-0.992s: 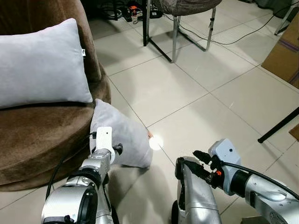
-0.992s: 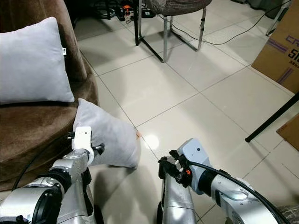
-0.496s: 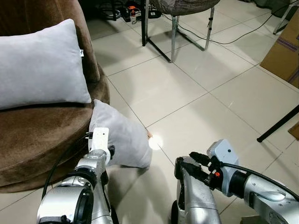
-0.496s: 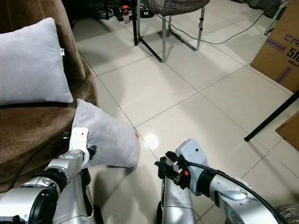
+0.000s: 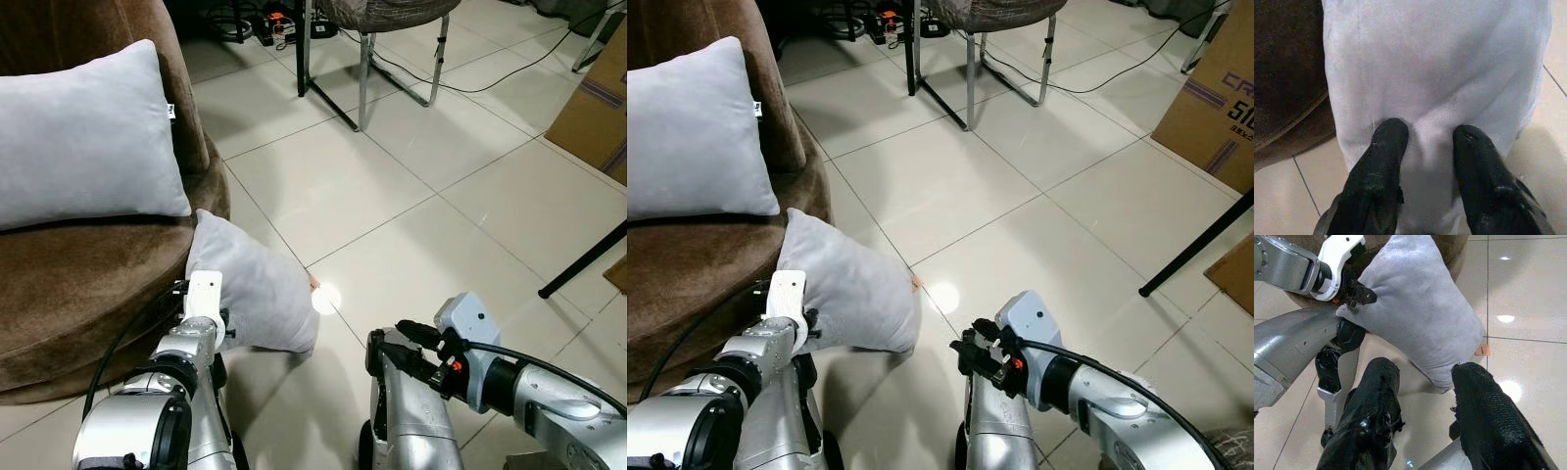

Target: Move the pillow to the sofa from floor

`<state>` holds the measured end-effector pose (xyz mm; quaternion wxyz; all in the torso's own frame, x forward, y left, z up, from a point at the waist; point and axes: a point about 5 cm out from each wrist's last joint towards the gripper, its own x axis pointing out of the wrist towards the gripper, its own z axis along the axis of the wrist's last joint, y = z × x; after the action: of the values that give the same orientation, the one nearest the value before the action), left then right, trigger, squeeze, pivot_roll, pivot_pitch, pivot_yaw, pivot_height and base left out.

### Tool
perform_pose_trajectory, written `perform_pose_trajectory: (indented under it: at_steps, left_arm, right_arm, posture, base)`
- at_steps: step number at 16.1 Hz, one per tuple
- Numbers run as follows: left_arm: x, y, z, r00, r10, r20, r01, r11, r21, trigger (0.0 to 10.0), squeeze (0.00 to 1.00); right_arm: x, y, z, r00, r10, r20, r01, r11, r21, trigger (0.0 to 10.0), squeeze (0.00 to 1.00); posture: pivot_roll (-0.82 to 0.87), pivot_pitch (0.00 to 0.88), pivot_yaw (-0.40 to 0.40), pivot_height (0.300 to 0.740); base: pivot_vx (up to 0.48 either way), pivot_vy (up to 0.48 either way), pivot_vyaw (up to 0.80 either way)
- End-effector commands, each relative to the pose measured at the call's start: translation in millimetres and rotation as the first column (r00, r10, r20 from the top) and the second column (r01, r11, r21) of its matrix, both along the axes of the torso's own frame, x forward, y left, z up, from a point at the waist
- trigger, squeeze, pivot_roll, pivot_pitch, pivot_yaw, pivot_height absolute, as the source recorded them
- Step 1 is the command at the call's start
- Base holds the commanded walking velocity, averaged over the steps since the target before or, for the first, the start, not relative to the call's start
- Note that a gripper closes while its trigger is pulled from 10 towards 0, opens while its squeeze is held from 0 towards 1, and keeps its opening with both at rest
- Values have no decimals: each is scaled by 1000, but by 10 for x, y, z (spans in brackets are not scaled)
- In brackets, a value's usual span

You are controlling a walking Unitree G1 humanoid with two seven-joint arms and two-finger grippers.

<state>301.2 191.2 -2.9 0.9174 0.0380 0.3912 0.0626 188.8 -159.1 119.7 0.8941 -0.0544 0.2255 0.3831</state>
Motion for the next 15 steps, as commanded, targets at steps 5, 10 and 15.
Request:
perform_pose_trajectory:
  at_steps: [5,10,15]
  left_arm:
    - [-69,52,-58,1000,29,-7,-29,999,14,0,0]
    - [113,31,165,977,38,211,-60,993,100,10000,1000]
    - [-1,10,38,988,42,148,-49,998,43,10000,1000]
  right_arm:
    - [4,-19,-11,1000,5,-12,-5,1000,-3,10000,0]
    - [-9,-30,-9,1000,-2,-13,2,1000,-3,10000,0]
    - [-12,-14,-12,1000,8,-17,-8,1000,-1,10000,0]
  posture:
    - [-240,81,-11,485]
    - [-236,79,-11,485]
    - [-231,76,-16,485]
  base:
    - [0,0,0]
    - [0,0,0]
    - [0,0,0]
